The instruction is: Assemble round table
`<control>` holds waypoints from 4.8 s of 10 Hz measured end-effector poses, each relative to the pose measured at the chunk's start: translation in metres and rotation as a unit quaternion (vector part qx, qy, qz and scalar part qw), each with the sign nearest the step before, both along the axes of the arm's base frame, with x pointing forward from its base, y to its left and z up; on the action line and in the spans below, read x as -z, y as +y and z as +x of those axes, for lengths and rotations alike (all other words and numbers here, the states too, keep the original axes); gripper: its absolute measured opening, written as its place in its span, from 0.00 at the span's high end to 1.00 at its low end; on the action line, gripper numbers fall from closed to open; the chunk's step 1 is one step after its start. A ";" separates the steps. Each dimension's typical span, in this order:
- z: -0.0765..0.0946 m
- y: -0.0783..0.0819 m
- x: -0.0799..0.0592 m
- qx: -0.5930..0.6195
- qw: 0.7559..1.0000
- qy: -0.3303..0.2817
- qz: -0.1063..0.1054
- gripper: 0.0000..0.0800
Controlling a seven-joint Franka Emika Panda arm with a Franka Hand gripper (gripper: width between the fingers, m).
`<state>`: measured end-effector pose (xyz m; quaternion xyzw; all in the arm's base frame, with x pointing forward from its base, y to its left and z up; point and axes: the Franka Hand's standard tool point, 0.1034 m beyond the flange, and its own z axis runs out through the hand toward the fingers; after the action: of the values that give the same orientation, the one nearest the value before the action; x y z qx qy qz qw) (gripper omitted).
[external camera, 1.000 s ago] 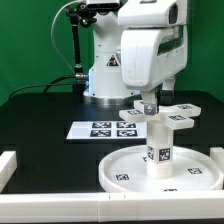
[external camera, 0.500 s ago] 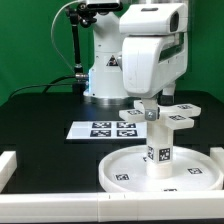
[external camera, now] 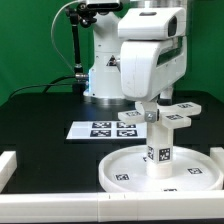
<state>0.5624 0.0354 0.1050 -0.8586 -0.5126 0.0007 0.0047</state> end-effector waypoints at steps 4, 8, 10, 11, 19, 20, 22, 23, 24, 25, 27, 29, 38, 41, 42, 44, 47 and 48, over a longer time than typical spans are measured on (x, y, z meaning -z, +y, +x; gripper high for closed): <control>0.000 -0.001 0.000 0.019 1.000 0.000 0.000 0.45; 0.000 0.000 0.001 0.168 0.986 0.000 0.000 0.45; 0.000 0.003 0.001 0.289 0.957 0.001 0.000 0.45; -0.001 0.003 0.001 0.349 0.937 0.002 0.000 0.45; -0.001 0.005 0.002 0.606 0.795 0.004 0.003 0.45; -0.001 0.005 0.002 0.621 0.783 0.004 0.003 0.45; -0.001 0.005 0.002 0.711 0.703 0.010 0.008 0.45; -0.002 0.006 0.002 0.766 0.642 0.013 0.009 0.45; -0.002 0.006 0.003 0.794 0.608 0.017 0.011 0.45; -0.002 0.006 0.003 0.825 0.564 0.020 0.012 0.45; -0.002 0.005 0.003 0.885 0.465 0.030 0.017 0.45; -0.002 0.005 0.003 0.914 0.404 0.036 0.018 0.45; 0.000 0.004 0.004 0.982 0.183 0.050 0.021 0.45; 0.002 0.006 -0.005 0.976 0.209 0.053 0.028 0.21; 0.004 0.007 -0.011 0.975 0.213 0.054 0.034 0.21; 0.008 0.010 -0.022 0.972 0.222 0.055 0.044 0.19; 0.007 0.010 -0.019 0.968 0.242 0.054 0.043 0.19; 0.008 0.009 -0.020 0.944 0.326 0.046 0.039 0.19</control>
Offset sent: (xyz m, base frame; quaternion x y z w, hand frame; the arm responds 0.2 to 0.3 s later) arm 0.0000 0.0000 0.0000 0.0000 0.0000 0.0650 0.9979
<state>0.5708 0.0446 0.1245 -0.7630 0.6435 0.0157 0.0591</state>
